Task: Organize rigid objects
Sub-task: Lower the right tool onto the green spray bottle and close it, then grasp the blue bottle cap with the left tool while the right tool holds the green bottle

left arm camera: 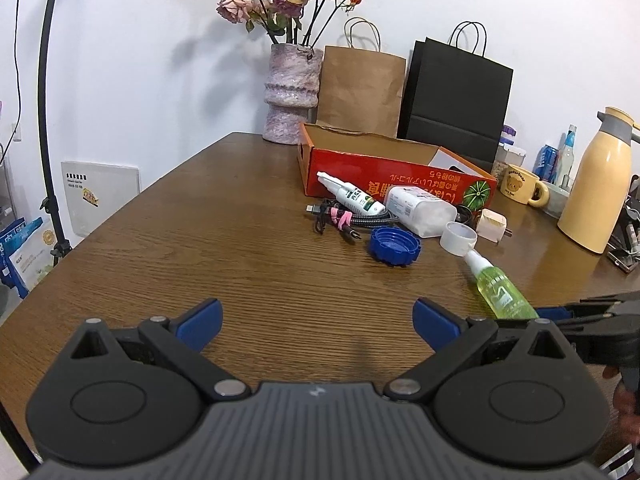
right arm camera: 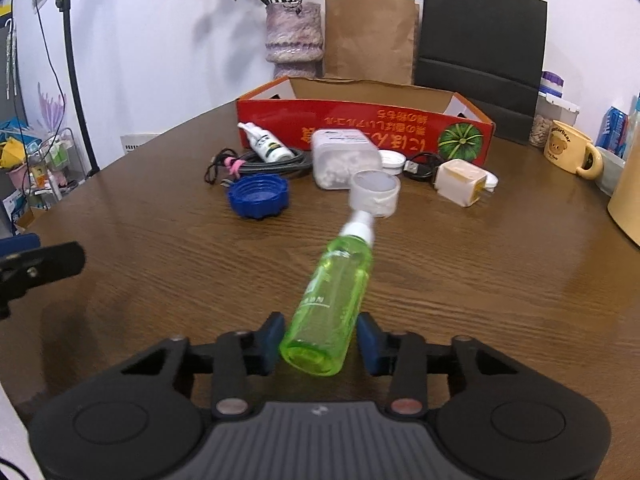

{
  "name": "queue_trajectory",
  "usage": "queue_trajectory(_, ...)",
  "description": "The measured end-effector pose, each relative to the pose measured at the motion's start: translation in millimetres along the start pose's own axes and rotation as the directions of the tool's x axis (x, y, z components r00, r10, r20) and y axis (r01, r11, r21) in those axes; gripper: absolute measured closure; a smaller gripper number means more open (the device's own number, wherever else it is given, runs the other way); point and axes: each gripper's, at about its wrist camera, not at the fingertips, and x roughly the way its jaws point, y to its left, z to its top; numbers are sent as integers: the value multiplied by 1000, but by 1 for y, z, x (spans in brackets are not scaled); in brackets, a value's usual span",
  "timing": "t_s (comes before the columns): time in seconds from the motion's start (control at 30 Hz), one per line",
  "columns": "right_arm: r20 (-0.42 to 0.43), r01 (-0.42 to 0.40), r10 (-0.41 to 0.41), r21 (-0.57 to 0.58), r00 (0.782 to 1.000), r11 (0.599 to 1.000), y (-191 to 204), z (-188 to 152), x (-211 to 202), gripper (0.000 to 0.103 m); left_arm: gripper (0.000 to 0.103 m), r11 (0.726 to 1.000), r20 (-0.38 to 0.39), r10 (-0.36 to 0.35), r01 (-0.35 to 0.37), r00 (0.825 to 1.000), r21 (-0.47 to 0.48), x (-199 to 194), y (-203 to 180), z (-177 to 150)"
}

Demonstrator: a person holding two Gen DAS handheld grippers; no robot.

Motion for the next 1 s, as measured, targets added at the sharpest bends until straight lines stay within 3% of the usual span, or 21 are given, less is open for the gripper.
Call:
queue_trajectory(0.5,60,-37,39,-35,997,999,-19,13,21,73,0,999,-17,34,-34,999,21,6,-16,4)
queue_trajectory(1.0,179,-43,46,-20,983,999,-64,18,10,73,0,996,-29,66,-63,997,70,49,-53,35)
